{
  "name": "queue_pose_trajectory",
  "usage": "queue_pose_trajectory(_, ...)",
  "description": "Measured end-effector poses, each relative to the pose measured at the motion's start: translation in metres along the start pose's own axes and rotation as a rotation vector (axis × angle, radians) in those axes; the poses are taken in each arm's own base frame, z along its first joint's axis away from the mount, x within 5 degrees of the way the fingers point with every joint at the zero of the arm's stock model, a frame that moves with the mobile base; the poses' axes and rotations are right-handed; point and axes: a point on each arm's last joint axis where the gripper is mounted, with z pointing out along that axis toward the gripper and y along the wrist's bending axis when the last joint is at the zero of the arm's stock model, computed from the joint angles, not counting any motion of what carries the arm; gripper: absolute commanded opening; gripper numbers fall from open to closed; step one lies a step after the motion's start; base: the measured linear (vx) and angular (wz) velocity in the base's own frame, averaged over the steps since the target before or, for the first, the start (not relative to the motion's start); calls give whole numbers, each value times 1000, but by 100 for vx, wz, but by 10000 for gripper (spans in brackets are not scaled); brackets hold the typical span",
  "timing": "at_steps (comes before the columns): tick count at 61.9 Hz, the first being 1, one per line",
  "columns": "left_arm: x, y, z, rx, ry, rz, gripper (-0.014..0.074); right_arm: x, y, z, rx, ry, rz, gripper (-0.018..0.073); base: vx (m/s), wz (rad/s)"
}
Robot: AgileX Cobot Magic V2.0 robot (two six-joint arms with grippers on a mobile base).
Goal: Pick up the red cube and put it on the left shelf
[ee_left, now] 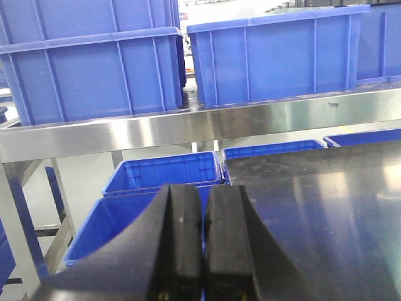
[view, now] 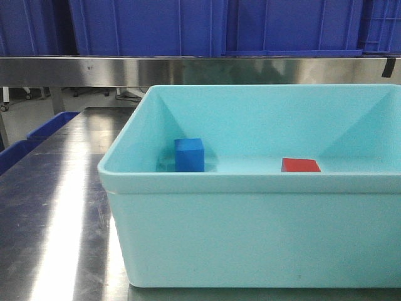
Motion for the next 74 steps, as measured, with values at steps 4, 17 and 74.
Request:
queue_pose_trajectory(4,0,0,0,0,0,0,106,0,0,0,0,0,0,56,0,0)
queue_pose_trajectory(17,0,0,0,0,0,0,106,0,0,0,0,0,0,56,0,0)
queue_pose_trajectory(74,0,0,0,0,0,0,106,-3,0,0,-4,-31,0,56,0,2)
